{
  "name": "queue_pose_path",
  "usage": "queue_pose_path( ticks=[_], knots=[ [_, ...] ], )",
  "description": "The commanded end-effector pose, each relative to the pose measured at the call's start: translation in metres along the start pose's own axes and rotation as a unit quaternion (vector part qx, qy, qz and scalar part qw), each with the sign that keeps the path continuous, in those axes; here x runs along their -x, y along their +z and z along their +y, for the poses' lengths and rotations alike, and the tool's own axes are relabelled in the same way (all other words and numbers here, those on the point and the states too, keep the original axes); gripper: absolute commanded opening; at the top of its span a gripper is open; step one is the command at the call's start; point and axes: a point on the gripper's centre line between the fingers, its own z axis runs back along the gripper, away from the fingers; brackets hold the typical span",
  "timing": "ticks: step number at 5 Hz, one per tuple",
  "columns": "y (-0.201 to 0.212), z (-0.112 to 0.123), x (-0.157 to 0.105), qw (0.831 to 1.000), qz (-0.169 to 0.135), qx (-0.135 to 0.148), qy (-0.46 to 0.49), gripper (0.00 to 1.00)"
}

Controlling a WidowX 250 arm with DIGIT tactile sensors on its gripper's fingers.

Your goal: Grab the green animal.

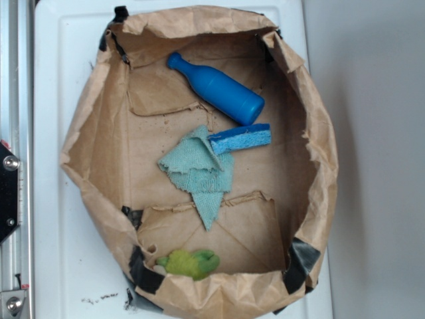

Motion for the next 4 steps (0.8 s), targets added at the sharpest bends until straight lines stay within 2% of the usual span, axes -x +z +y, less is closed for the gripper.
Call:
queue_pose_path(
  ticks=[1, 2, 3, 4],
  knots=[
    [0.0, 0.0, 0.0, 1.0, 0.0, 0.0, 0.0, 1.0],
    [-0.013, -0.024, -0.048, 0.998, -0.005, -0.008, 0.061, 1.0],
    [-0.028, -0.031, -0.098, 0.995, -0.014, -0.016, 0.101, 1.0],
    [-0.046, -0.027, -0.146, 0.992, -0.028, -0.004, 0.125, 1.0]
  ],
)
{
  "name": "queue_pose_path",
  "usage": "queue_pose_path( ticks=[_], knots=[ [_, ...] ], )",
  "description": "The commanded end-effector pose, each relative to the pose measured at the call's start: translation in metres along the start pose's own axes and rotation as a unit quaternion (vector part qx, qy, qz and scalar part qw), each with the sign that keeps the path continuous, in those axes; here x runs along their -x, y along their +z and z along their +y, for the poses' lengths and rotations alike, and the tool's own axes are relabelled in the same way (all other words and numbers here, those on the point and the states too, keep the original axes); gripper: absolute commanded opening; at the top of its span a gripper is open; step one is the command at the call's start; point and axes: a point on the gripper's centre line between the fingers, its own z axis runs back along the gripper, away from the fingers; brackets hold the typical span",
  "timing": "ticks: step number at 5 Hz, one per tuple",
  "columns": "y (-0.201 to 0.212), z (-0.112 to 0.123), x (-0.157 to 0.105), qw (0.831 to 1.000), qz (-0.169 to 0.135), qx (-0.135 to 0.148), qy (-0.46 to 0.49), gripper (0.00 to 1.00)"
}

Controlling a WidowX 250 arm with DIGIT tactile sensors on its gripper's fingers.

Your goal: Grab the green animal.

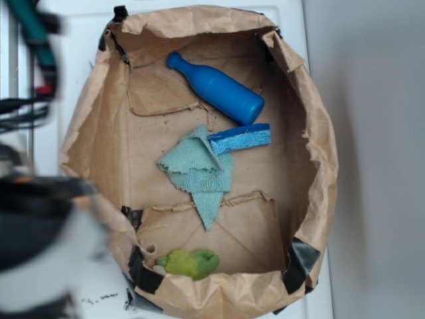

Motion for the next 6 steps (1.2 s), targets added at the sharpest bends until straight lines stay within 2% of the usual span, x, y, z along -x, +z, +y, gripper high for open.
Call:
queue_pose_path(
  ticks=[1, 2, 3, 4, 5, 6],
  knots=[
    [-0.033, 0.01, -0.083, 0.993, -0.059, 0.022, 0.1, 1.0],
    [-0.058, 0.029, -0.086, 0.988, -0.065, 0.048, 0.135, 1.0],
    [-0.072, 0.041, -0.071, 0.988, -0.075, 0.066, 0.115, 1.0],
    [-0.088, 0.043, -0.064, 0.99, -0.056, 0.06, 0.112, 1.0],
    [-0.107, 0.026, -0.054, 0.994, -0.039, 0.053, 0.092, 1.0],
    [-0.119, 0.012, -0.046, 0.994, 0.001, 0.08, 0.077, 1.0]
  ],
)
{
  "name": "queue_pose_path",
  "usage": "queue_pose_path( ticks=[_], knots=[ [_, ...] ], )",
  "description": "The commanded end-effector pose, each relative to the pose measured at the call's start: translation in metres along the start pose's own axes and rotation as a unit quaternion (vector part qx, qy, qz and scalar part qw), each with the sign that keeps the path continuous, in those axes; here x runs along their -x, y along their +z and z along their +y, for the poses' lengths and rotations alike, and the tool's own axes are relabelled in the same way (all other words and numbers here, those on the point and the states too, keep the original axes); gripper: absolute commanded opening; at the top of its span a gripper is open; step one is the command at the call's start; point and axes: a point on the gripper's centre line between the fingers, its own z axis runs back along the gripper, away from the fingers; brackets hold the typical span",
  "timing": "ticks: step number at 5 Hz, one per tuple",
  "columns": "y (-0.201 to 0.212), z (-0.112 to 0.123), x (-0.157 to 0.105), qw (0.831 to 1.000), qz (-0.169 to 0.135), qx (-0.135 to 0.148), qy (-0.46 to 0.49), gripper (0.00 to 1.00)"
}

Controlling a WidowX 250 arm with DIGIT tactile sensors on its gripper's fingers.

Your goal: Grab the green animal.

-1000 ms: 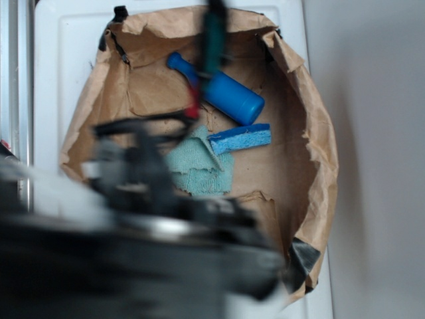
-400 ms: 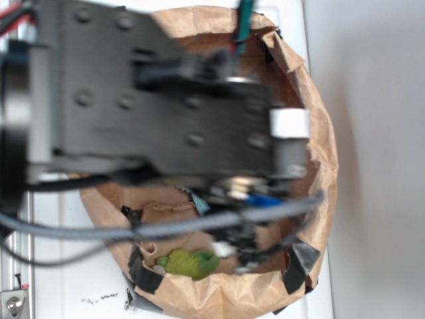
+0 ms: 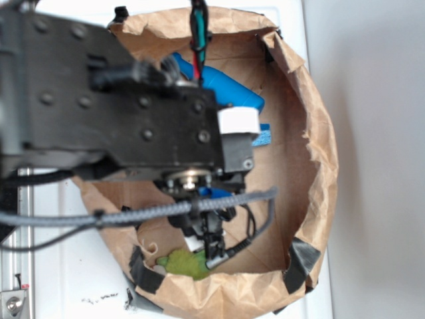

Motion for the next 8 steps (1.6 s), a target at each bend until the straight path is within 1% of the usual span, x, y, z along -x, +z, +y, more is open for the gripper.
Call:
queue_pose_path(
  ticks=[1, 2, 7, 8],
  knots=[
    [-0.004, -0.004, 0.024, 0.991, 0.086, 0.097, -0.025, 1.0],
    [-0.001, -0.004, 0.026, 0.983, 0.119, 0.136, -0.017, 1.0],
    [-0.001, -0.004, 0.026, 0.983, 0.119, 0.136, -0.017, 1.0],
    [-0.012, -0.012, 0.018, 0.982, 0.098, 0.162, -0.023, 1.0]
  ],
)
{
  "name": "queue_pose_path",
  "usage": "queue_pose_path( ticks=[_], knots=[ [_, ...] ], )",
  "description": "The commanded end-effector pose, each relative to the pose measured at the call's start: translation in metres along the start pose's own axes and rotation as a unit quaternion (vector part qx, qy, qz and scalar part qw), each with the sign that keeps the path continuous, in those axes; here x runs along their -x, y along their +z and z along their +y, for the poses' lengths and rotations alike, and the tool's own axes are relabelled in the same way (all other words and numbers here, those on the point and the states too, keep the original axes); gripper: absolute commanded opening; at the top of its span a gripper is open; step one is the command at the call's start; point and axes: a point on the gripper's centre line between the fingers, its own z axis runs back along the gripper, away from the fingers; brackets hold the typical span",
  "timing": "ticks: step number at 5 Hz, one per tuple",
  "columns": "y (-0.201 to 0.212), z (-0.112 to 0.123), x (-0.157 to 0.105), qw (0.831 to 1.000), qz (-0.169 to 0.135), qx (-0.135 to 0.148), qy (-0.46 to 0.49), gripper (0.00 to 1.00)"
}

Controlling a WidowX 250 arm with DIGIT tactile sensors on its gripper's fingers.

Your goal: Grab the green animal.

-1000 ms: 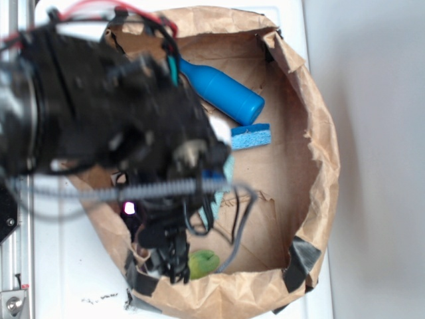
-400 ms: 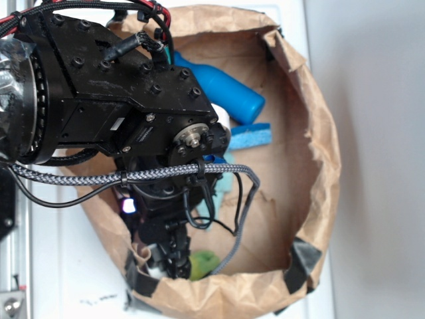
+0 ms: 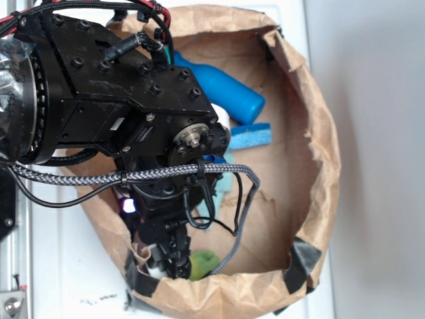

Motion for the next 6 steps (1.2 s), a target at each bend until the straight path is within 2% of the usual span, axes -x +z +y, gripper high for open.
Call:
queue_pose_path(
  ticks=[1, 2, 3, 4, 6],
  knots=[
    [-0.005, -0.007, -0.027, 0.997, -0.054, 0.05, -0.006, 1.0],
    [-0.011, -0.01, -0.032, 0.997, -0.049, 0.063, -0.01, 1.0],
    [-0.019, -0.015, -0.022, 0.996, -0.026, 0.079, -0.03, 1.0],
    [-0.025, -0.022, -0.005, 0.997, -0.023, 0.065, -0.044, 1.0],
    [-0.022, -0.043, 0.019, 0.997, -0.016, 0.059, -0.053, 1.0]
  ],
)
